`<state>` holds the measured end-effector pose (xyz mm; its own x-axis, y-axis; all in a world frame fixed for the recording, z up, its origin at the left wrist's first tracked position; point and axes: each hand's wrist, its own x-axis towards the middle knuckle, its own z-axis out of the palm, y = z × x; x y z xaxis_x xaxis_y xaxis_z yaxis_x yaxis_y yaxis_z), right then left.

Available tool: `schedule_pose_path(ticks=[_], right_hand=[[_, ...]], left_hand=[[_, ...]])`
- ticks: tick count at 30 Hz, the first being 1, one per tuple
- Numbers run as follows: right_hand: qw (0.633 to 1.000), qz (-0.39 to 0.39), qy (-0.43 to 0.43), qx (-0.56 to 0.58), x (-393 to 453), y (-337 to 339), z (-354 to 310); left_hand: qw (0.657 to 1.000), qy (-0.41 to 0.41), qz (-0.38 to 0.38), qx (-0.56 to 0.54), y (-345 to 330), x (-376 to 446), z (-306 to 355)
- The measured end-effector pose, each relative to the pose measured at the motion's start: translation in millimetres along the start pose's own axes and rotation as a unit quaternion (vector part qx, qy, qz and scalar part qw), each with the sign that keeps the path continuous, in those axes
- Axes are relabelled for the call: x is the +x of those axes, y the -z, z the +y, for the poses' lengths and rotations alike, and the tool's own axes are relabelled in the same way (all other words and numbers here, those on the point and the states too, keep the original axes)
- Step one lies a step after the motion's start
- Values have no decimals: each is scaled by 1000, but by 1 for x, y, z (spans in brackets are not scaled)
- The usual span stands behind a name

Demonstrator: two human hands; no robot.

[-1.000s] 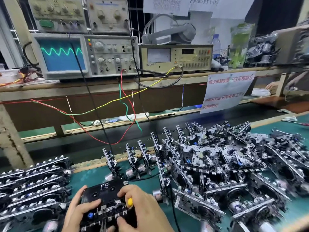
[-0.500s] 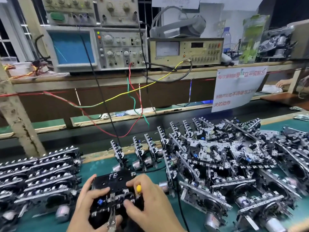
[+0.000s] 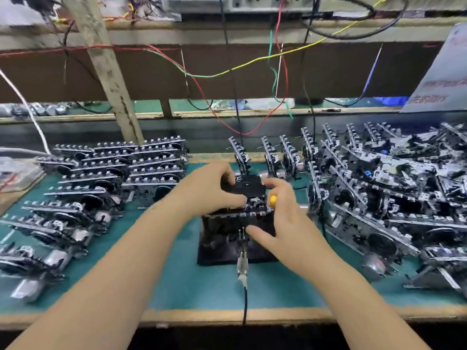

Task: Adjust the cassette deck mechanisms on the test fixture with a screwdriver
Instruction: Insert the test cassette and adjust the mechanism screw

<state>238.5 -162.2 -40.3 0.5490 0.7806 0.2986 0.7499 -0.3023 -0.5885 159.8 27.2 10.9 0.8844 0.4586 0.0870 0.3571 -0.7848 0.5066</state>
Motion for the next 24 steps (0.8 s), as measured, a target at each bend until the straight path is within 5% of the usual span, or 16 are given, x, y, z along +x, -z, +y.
schedule_pose_path(ticks=[6, 11, 14, 20, 24], right_hand=[[998, 36, 35, -35, -7, -4, -9], [995, 79, 55, -22, -8, -8, -13], [993, 73, 92, -9, -5, -6, -12], [990, 90, 111, -13, 1, -3, -3], [992, 76, 98, -13, 4, -3, -3]], left_hand=[[1000, 6, -1, 4, 4, 7, 7], [967, -1, 184, -175, 2, -22, -9], [947, 28, 273, -166, -4, -61, -31], [956, 188, 223, 39, -40, -133, -81], [961, 192, 173, 95, -44, -134, -77]])
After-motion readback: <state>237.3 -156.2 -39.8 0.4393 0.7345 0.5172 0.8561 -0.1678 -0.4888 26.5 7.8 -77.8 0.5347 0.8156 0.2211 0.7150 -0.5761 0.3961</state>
